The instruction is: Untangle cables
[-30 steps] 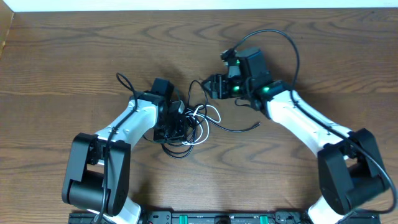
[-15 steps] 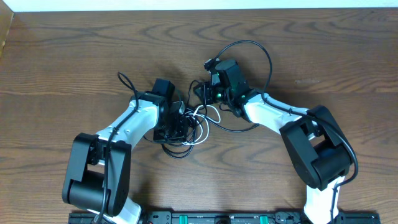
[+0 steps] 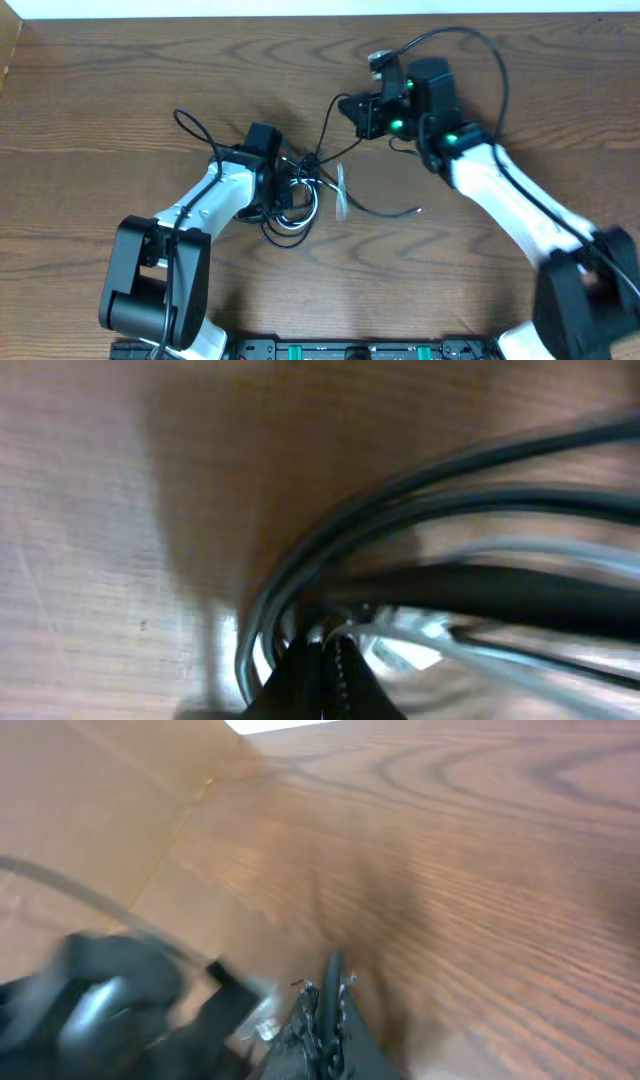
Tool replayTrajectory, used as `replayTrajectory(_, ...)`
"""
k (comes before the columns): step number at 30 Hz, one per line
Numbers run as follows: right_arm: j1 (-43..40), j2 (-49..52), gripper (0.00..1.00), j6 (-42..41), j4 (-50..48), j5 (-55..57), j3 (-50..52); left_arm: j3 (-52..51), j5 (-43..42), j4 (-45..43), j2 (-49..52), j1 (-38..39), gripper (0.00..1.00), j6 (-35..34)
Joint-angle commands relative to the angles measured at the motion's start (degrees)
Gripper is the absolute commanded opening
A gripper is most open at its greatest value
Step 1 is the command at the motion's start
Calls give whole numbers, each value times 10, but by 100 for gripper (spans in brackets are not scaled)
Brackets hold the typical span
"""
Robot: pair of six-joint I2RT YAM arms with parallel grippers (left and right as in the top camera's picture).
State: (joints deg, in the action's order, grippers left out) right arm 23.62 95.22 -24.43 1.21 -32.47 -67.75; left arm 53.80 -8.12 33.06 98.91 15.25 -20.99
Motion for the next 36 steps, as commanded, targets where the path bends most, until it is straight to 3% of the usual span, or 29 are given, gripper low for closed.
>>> replayTrajectory(1,-1,-59,1,41,24,-17,-4,-47,37,-24,4,0,8,-29)
replayTrajectory(11,-4,-179,1,69,78,29,-4,-83,37,-64,4,-1,10,-29)
replayTrajectory(20,-5,-202,1,-14,63,-191,-4,-83,37,-75,4,-1,13,-29)
replayTrajectory(27,-56,-202,1,-48,-29,-355,-4,-83,62,-77,4,-1,13,-29)
replayTrajectory(31,-118,-202,1,-108,-30,-378,-4,-83,62,-77,4,-1,12,-29)
replayTrajectory(36,-188,-202,1,-102,44,-369,-4,-83,62,-77,4,-1,12,-29)
